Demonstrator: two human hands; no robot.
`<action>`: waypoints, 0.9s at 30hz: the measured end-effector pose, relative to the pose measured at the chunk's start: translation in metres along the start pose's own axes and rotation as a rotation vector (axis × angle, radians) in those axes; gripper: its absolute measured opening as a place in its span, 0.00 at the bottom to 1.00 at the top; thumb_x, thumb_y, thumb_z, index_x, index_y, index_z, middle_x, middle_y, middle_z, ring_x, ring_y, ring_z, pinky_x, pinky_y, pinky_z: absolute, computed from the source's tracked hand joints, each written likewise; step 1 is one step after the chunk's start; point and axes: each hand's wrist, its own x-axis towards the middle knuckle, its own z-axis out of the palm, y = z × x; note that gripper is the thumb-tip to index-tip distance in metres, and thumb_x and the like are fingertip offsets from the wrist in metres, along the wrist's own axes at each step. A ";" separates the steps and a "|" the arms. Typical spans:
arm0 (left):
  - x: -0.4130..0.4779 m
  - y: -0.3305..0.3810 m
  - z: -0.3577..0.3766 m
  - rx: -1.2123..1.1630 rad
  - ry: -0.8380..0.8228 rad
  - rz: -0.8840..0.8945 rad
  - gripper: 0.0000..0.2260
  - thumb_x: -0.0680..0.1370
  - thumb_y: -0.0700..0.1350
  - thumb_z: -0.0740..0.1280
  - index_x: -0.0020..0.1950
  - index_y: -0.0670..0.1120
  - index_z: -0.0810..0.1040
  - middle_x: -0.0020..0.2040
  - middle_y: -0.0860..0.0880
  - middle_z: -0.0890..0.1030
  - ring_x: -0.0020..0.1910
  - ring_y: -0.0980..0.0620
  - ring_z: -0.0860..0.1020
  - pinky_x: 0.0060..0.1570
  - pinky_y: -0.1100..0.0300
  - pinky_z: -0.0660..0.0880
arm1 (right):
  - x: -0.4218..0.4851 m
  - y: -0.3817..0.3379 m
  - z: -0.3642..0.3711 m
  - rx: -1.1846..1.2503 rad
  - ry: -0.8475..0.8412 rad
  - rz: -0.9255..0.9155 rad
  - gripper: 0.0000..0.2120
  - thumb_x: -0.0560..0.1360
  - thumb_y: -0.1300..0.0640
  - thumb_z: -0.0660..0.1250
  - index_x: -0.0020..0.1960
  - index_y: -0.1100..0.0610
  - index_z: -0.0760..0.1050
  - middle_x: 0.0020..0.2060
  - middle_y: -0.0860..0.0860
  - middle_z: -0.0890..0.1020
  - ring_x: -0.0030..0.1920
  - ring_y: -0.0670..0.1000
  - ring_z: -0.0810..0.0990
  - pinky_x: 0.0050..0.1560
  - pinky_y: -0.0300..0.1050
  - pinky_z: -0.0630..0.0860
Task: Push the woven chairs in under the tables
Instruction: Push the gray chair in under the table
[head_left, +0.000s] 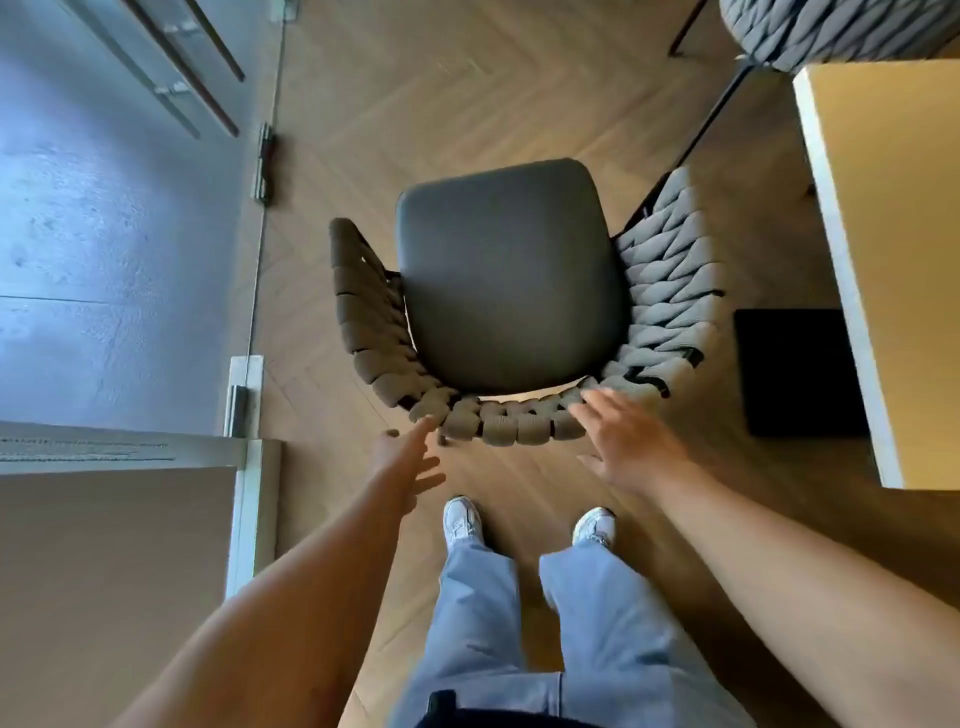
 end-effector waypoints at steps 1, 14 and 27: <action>0.007 0.002 0.002 -0.073 -0.012 -0.001 0.35 0.74 0.54 0.74 0.76 0.49 0.61 0.63 0.40 0.75 0.54 0.40 0.81 0.48 0.41 0.83 | 0.013 0.001 0.003 -0.017 -0.086 0.007 0.30 0.73 0.50 0.72 0.72 0.54 0.67 0.68 0.53 0.73 0.71 0.57 0.69 0.70 0.53 0.70; 0.035 0.007 0.067 -0.335 0.260 -0.035 0.36 0.73 0.38 0.75 0.75 0.52 0.59 0.64 0.41 0.73 0.51 0.40 0.80 0.43 0.44 0.81 | 0.052 0.024 0.016 -0.040 -0.086 -0.004 0.16 0.76 0.53 0.67 0.63 0.47 0.76 0.58 0.52 0.83 0.58 0.57 0.81 0.58 0.49 0.74; 0.027 0.033 0.064 -0.096 0.045 0.021 0.06 0.80 0.41 0.67 0.51 0.47 0.71 0.58 0.42 0.78 0.58 0.42 0.79 0.56 0.48 0.79 | 0.049 0.005 0.021 0.058 -0.031 0.135 0.17 0.75 0.56 0.67 0.63 0.48 0.76 0.57 0.52 0.83 0.58 0.57 0.80 0.60 0.52 0.74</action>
